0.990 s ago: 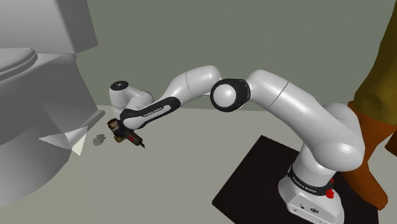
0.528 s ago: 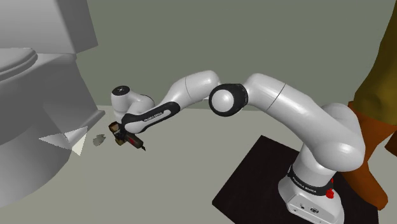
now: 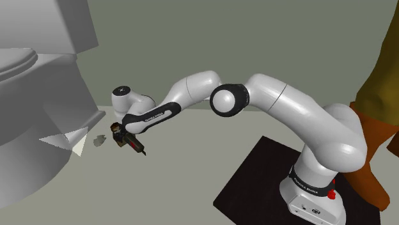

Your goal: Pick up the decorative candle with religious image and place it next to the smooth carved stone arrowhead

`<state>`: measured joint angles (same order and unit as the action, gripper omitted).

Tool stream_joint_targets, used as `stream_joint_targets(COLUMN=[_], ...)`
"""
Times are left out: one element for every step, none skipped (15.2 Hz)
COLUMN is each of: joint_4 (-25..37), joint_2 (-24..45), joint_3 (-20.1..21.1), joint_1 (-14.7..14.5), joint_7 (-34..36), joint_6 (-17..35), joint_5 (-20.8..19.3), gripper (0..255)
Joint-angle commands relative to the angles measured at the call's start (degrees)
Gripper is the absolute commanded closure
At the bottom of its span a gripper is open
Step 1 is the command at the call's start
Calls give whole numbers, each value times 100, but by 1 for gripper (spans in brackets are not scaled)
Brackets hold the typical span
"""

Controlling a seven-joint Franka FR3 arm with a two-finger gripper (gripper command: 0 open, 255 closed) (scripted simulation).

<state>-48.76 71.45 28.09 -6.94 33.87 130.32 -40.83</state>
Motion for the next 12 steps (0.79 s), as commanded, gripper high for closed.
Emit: stream_joint_targets(joint_4=[4,14,-346,-652,-918,-1104,-1104,-1104,-1104,-1104,-1104,-1104], joint_2=[-1,6,-273,-525,-759,-932,-932,-932,-932,-932,-932,-932], joint_3=[0,0,27,60,96,127,127,127,127,127,127,127], joint_1=[0,-6,89,172,246,301,300,300,301,301,300,300], joint_7=[-1,0,92,165,223,261,261,261,261,261,261,261], joint_6=[1,-2,32,47,47,38,38,37,38,37,37,37], joint_5=[0,0,-15,-20,-16,-8,-8,-8,-8,-8,-8,-8], gripper=[0,0,0,0,0,0,0,0,0,0,0,0])
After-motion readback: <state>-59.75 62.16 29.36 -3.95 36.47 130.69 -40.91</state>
